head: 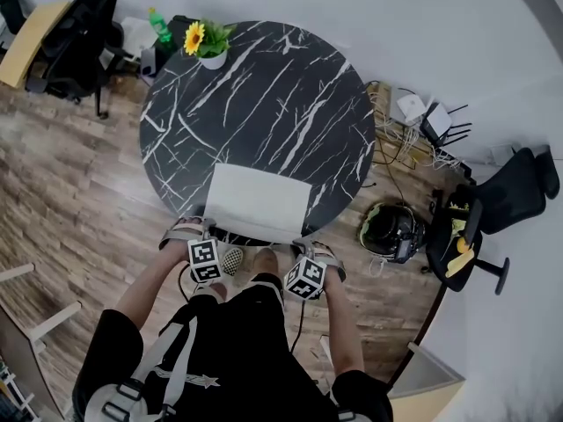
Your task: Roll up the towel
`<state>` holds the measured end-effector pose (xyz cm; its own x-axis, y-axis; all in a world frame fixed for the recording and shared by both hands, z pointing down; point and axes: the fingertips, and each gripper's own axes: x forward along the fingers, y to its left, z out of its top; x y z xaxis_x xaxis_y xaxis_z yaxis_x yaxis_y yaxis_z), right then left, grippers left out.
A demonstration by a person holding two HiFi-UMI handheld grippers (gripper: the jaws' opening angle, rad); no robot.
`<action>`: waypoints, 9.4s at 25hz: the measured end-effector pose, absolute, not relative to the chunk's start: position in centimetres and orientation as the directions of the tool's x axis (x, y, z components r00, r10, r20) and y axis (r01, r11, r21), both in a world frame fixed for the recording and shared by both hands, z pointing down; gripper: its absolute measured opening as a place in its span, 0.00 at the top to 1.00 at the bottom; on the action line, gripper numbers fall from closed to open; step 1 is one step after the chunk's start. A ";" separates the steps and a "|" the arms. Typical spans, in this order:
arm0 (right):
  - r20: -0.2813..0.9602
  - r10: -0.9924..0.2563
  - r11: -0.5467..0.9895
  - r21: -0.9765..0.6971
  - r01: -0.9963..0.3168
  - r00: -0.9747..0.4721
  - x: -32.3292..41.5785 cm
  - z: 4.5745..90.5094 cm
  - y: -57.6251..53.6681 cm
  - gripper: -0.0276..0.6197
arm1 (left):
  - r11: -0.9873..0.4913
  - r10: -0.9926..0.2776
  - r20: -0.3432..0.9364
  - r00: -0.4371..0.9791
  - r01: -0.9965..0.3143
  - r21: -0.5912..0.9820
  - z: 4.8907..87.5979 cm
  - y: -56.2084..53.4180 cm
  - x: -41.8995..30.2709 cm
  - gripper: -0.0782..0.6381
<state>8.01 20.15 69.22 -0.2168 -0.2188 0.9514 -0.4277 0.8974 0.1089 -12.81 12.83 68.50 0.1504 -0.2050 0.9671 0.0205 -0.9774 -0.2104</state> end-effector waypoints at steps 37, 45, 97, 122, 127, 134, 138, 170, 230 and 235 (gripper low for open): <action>0.943 -0.193 0.890 0.053 -0.452 -0.271 9.4 70.4 13.7 0.90 | -0.979 -0.204 0.967 0.153 -0.026 -0.202 70.5 7.1 -11.4 0.83; 0.924 -0.318 0.841 0.172 -0.514 -0.211 10.3 69.6 12.5 0.68 | -0.955 -0.283 0.942 0.183 -0.150 -0.257 69.3 5.5 -11.7 0.58; 0.918 -0.319 0.882 0.197 -0.428 -0.236 8.3 70.6 15.4 0.78 | -0.983 -0.184 0.970 0.156 -0.041 -0.179 70.7 9.6 -11.1 0.70; 0.936 -0.295 0.892 0.197 -0.408 -0.193 7.6 70.1 19.6 0.87 | -0.990 -0.142 0.978 0.154 -0.001 -0.144 70.0 14.0 -12.2 0.81; 0.949 -0.246 0.900 0.149 -0.410 -0.195 7.0 70.3 21.0 0.87 | -0.996 -0.091 0.985 0.149 -0.004 -0.092 70.3 15.6 -12.9 0.81; 0.959 -0.195 0.892 0.086 -0.444 -0.206 7.0 70.1 20.8 0.87 | -0.997 -0.074 0.987 0.145 -0.003 -0.074 70.2 15.2 -12.7 0.80; 0.962 -0.165 0.893 0.051 -0.447 -0.220 7.1 69.7 20.3 0.87 | -0.999 -0.055 0.988 0.143 -0.007 -0.054 69.9 14.6 -12.5 0.80; 0.957 -0.130 0.890 -0.003 -0.456 -0.259 8.5 70.7 13.7 0.86 | -0.998 0.023 0.992 0.121 -0.058 0.030 70.7 9.4 -11.4 0.77; 0.921 -0.324 0.859 0.191 -0.474 -0.215 7.6 70.3 17.2 0.72 | -0.975 -0.206 0.966 0.156 -0.117 -0.189 70.3 11.3 -11.5 0.70; 0.914 -0.356 0.863 0.241 -0.445 -0.196 7.9 70.5 16.4 0.79 | -0.973 -0.227 0.965 0.134 -0.079 -0.218 70.5 11.1 -11.4 0.73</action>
<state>7.85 16.38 70.46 -0.1957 -0.3560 0.9138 -0.4451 0.8625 0.2407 -11.35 11.11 70.53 0.1336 -0.2268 0.9647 -0.0792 -0.9728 -0.2177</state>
